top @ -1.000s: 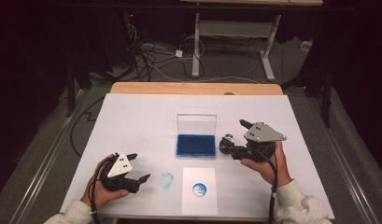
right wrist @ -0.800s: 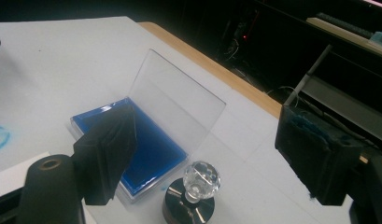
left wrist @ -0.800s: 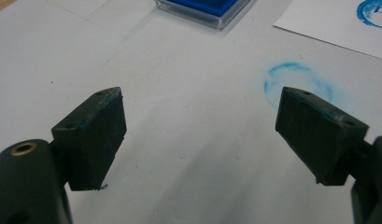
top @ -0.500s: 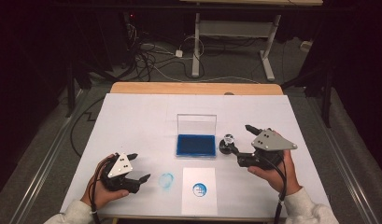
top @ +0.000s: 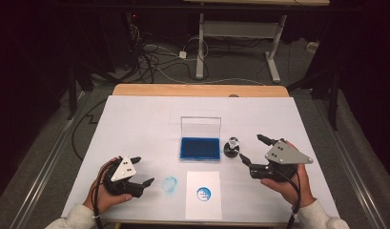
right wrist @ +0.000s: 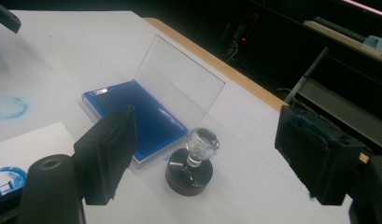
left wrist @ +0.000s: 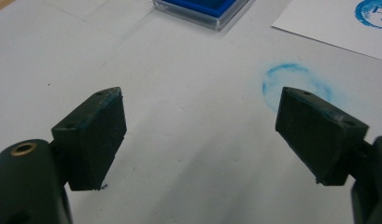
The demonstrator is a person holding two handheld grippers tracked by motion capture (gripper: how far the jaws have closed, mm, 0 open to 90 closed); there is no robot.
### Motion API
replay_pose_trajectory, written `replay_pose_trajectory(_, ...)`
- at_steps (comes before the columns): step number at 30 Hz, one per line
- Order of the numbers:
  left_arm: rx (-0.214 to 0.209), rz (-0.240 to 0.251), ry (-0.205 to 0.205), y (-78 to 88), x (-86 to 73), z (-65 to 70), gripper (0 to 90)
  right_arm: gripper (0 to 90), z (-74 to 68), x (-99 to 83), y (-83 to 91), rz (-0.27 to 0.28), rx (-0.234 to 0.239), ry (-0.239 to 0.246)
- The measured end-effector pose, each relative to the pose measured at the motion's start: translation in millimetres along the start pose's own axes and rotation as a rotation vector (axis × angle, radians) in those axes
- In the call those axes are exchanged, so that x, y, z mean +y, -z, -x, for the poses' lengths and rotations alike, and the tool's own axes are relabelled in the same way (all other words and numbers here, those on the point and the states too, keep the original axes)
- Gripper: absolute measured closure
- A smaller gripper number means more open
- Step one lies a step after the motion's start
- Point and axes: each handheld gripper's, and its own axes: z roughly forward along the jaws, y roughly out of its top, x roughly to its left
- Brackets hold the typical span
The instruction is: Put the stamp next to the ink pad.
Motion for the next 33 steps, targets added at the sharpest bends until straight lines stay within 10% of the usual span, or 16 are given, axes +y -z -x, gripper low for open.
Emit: replay_pose_trajectory(33, -0.003, -0.008, 0.006, -4.4, 0.7, 0.2, 15.9, 20.2, 0.5, -75.4, 21.2, -0.056, -0.12, 0.004)
